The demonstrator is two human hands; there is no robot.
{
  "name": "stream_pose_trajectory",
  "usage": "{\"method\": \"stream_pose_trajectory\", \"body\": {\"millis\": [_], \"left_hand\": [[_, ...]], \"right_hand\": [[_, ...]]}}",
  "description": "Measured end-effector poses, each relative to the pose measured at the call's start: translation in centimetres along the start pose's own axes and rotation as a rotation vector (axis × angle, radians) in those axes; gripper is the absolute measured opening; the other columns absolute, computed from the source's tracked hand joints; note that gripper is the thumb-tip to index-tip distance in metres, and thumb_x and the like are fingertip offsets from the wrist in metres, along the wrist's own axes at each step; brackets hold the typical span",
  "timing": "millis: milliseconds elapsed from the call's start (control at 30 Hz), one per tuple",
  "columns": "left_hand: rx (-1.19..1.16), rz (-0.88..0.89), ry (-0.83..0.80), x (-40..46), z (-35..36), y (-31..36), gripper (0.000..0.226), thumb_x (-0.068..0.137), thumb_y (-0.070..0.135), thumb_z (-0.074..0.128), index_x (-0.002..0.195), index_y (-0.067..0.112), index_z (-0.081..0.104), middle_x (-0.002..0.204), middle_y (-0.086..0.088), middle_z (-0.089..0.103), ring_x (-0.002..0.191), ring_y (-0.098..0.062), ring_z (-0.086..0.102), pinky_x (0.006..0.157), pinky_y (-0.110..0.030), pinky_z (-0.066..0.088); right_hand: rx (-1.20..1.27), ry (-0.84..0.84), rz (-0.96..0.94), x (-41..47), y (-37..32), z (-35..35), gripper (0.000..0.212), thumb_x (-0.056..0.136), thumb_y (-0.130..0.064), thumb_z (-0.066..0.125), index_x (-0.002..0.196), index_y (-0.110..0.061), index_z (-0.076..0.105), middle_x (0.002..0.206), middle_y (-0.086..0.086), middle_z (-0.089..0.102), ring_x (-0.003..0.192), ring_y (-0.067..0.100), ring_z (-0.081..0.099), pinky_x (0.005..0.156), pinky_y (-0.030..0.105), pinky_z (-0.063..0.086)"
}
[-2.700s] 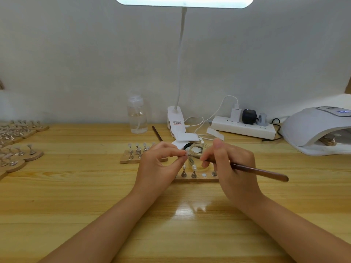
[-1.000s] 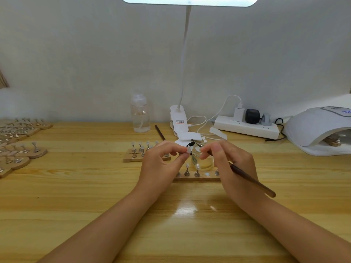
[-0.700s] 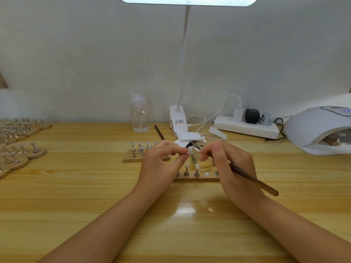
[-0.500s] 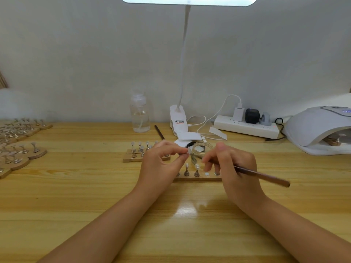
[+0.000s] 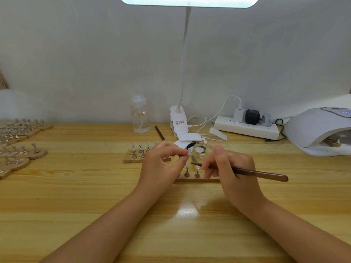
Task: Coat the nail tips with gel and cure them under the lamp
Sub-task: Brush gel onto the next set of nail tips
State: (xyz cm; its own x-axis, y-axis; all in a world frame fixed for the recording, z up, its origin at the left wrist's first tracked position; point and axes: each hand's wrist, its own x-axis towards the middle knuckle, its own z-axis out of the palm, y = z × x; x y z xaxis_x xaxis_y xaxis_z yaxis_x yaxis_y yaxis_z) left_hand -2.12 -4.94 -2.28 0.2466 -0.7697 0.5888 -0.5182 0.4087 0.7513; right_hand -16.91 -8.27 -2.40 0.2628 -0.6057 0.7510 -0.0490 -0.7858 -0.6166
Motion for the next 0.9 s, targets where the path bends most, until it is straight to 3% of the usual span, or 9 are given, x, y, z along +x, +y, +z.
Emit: {"method": "stream_pose_trajectory", "body": {"millis": [133,233,400,533,667,800,900], "left_hand": [[0.011,0.011,-0.004,0.04,-0.01,-0.06,0.031,0.072,0.006,0.073,0.073,0.036,0.065,0.078,0.008,0.062,0.077,-0.003,0.055,0.071,-0.008,0.041],[0.011,0.001,-0.004,0.05,0.04,0.03,0.031,0.071,0.007,0.074,0.072,0.037,0.065,0.078,0.008,0.062,0.077,-0.003,0.055,0.072,-0.007,0.041],[0.014,0.002,-0.014,0.01,-0.08,0.02,0.029,0.072,0.008,0.073,0.074,0.036,0.065,0.079,0.008,0.063,0.079,-0.004,0.056,0.072,-0.006,0.04],[0.003,0.0,0.001,-0.02,0.03,0.13,0.029,0.071,0.009,0.074,0.072,0.037,0.065,0.077,0.009,0.062,0.077,-0.003,0.055,0.072,-0.008,0.041],[0.005,0.007,-0.005,0.06,0.0,-0.02,0.031,0.072,0.008,0.074,0.073,0.037,0.065,0.077,0.01,0.062,0.078,0.001,0.055,0.071,-0.007,0.041],[-0.007,0.0,0.004,0.05,0.07,0.02,0.032,0.071,0.008,0.074,0.072,0.039,0.065,0.075,0.012,0.061,0.077,0.004,0.054,0.071,-0.007,0.04],[-0.001,0.004,0.002,0.07,0.02,-0.1,0.031,0.071,0.009,0.074,0.072,0.039,0.064,0.076,0.011,0.062,0.077,0.001,0.054,0.071,-0.007,0.04]], "right_hand": [[-0.113,-0.013,-0.055,0.12,-0.08,-0.02,0.036,0.091,-0.03,0.034,0.071,-0.021,0.063,0.062,-0.009,0.062,0.062,-0.003,0.059,0.06,0.008,0.043],[-0.01,0.003,0.007,-0.16,0.04,0.01,0.046,0.089,-0.036,0.034,0.06,-0.017,0.065,0.05,0.0,0.061,0.051,0.005,0.059,0.056,0.015,0.046],[-0.121,0.003,-0.069,0.11,-0.13,0.05,0.036,0.092,-0.029,0.033,0.073,-0.02,0.063,0.063,-0.01,0.062,0.063,-0.003,0.058,0.06,0.007,0.042],[-0.028,0.023,-0.019,-0.22,0.02,0.04,0.047,0.091,-0.033,0.033,0.063,-0.015,0.066,0.052,-0.003,0.061,0.053,0.002,0.058,0.058,0.011,0.043],[-0.131,0.017,-0.071,-0.01,-0.21,0.06,0.035,0.092,-0.03,0.033,0.075,-0.021,0.063,0.066,-0.013,0.061,0.066,-0.003,0.059,0.061,0.008,0.043],[-0.036,0.018,-0.001,-0.32,0.06,0.15,0.049,0.09,-0.035,0.032,0.062,-0.015,0.066,0.052,-0.003,0.062,0.053,0.005,0.059,0.06,0.02,0.046],[-0.1,0.028,-0.054,-0.16,-0.13,0.13,0.04,0.091,-0.031,0.032,0.07,-0.019,0.064,0.059,-0.008,0.062,0.06,0.0,0.059,0.059,0.011,0.043]]}}
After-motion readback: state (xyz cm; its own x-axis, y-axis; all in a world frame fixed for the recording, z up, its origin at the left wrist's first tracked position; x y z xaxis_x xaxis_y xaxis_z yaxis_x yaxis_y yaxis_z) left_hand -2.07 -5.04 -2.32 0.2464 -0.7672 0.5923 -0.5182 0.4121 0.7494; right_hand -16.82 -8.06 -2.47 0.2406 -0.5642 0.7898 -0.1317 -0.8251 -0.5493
